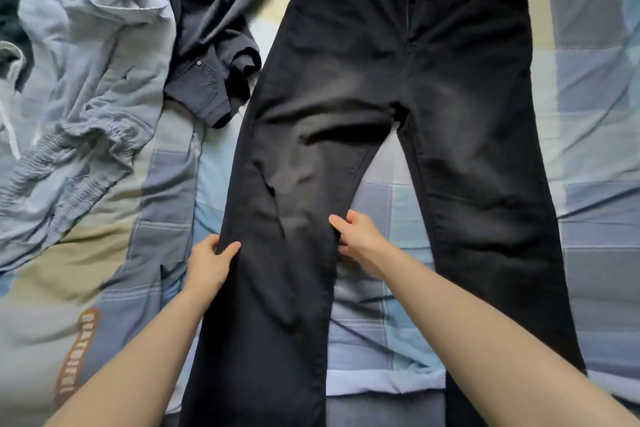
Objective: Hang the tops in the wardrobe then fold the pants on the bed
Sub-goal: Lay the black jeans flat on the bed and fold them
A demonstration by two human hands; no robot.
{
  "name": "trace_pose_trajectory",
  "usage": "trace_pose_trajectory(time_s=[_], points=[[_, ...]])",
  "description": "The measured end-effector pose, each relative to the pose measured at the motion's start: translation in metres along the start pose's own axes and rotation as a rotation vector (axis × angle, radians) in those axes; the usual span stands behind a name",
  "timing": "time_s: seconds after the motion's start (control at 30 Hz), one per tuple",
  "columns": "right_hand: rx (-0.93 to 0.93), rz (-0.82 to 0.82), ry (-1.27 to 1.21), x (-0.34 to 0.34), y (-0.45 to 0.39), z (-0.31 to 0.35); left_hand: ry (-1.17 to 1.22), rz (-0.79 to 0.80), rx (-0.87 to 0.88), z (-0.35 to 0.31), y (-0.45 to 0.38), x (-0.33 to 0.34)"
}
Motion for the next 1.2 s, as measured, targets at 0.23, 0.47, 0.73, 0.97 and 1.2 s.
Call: trace_pose_trajectory(time_s=[0.23, 0.47, 0.73, 0.97, 1.2], points=[[-0.009, -0.051, -0.260, -0.021, 0.028, -0.062, 0.108, 0.197, 0.005, 0.038, 0.032, 0.009], [0.185, 0.283, 0.028, 0.054, 0.074, -0.158, -0.006, 0.525, -0.094, 0.109, 0.093, 0.030], [0.369, 0.109, 0.273, 0.047, 0.133, -0.233, -0.258, 0.544, -0.223, 0.154, 0.135, 0.024], [0.290, -0.210, 0.654, -0.068, 0.173, -0.170, -0.975, 0.116, 0.047, 0.072, 0.157, 0.043], [0.239, -0.718, 0.762, -0.253, 0.239, -0.108, -0.955, 0.412, 0.430, -0.018, 0.177, 0.192]])
Point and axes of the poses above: each hand's wrist, its own y-axis away from the middle knuckle, its own x-axis out of the palm, z = x × y, the point moved 10 cm from there along -y, towards the middle knuckle, and after that the axes turned 12 degrees about z, right-handed, at the moved point
